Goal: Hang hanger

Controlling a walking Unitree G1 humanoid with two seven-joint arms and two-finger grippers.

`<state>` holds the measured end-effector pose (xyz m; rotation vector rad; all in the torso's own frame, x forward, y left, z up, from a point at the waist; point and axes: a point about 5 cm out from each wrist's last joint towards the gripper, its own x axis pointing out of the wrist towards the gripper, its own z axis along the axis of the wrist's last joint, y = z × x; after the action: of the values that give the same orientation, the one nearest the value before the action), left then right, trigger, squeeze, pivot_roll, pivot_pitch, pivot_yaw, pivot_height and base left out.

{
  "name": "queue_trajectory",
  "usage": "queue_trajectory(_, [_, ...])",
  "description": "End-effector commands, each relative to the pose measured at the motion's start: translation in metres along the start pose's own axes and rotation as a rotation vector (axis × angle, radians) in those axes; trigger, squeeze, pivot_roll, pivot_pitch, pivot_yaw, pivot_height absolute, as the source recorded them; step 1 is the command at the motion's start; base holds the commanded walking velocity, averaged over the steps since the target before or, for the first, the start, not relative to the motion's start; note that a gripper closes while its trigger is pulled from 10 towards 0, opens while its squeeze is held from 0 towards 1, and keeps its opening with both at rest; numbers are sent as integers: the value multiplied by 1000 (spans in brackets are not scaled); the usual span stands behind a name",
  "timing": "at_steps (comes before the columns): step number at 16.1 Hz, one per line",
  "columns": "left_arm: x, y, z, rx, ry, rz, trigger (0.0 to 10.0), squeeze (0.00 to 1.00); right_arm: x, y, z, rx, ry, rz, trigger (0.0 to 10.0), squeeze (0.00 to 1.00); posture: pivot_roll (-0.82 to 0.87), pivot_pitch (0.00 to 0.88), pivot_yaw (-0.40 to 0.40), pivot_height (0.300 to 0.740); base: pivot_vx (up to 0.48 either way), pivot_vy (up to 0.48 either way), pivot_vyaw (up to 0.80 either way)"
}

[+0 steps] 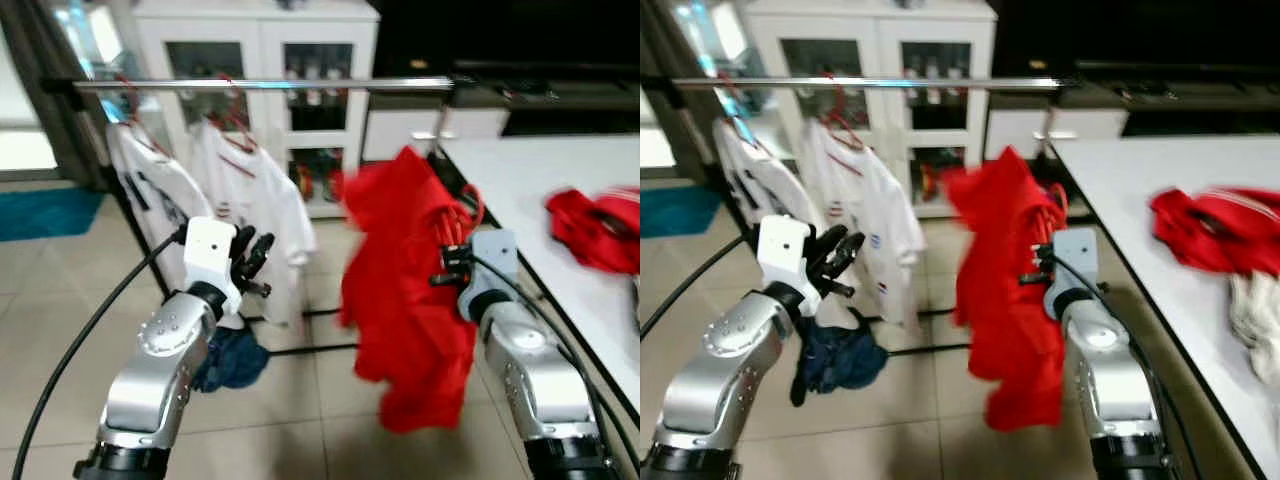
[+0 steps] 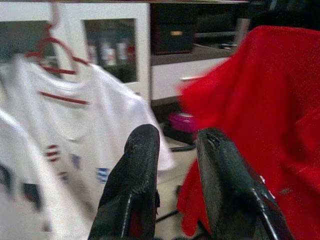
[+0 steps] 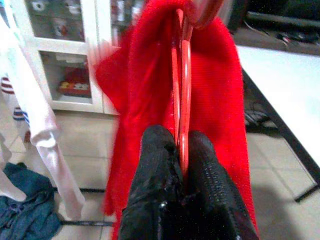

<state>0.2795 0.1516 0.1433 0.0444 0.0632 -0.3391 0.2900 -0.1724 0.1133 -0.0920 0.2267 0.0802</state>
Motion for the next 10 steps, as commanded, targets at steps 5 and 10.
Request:
queue_trajectory(5, [-2, 5, 0, 28, 2, 6, 10000, 0, 4, 9, 11, -86, -32, 48, 10000, 0, -71, 0, -28, 740, 397, 0, 0])
queue_trajectory(10, [-2, 3, 0, 42, 1, -4, 10000, 0, 10, 10, 20, -132, -43, 59, 10000, 0, -67, 0, -35, 740, 396, 0, 0])
